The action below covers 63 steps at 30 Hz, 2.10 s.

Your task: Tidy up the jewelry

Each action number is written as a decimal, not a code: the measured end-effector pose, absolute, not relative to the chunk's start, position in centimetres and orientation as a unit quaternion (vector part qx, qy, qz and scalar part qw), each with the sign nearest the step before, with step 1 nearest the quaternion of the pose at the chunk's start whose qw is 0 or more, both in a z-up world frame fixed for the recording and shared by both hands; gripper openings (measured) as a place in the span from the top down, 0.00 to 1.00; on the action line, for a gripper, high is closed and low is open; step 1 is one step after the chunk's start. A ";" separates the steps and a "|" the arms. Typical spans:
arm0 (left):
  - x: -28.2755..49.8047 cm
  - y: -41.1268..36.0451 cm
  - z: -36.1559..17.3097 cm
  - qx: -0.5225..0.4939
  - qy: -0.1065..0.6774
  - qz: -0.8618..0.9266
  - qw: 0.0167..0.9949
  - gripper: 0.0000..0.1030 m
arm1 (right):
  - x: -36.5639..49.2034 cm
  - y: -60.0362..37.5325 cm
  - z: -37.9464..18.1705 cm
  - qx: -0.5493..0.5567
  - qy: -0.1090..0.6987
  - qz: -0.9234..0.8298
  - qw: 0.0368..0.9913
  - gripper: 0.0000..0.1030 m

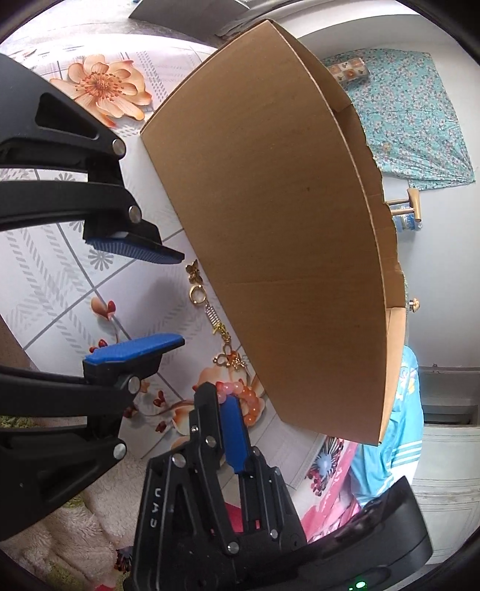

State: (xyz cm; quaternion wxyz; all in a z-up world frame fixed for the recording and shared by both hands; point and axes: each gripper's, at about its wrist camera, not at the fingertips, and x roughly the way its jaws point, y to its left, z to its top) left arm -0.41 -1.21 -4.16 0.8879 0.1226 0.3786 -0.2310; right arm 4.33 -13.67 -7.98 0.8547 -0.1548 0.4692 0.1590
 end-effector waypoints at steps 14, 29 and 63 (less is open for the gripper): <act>0.0 -1.0 -4.1 0.114 0.391 -0.215 0.888 0.63 | 4.2 -23.1 -2.6 -0.011 0.414 0.136 0.900 0.93; 0.5 -1.5 -3.7 0.122 0.392 -0.197 0.890 0.63 | 3.8 -21.3 -4.6 -0.081 0.410 0.097 0.903 0.80; 2.9 -3.4 -4.7 0.135 0.415 -0.209 0.875 0.90 | 3.9 -22.4 -5.2 0.053 0.424 0.182 0.886 0.69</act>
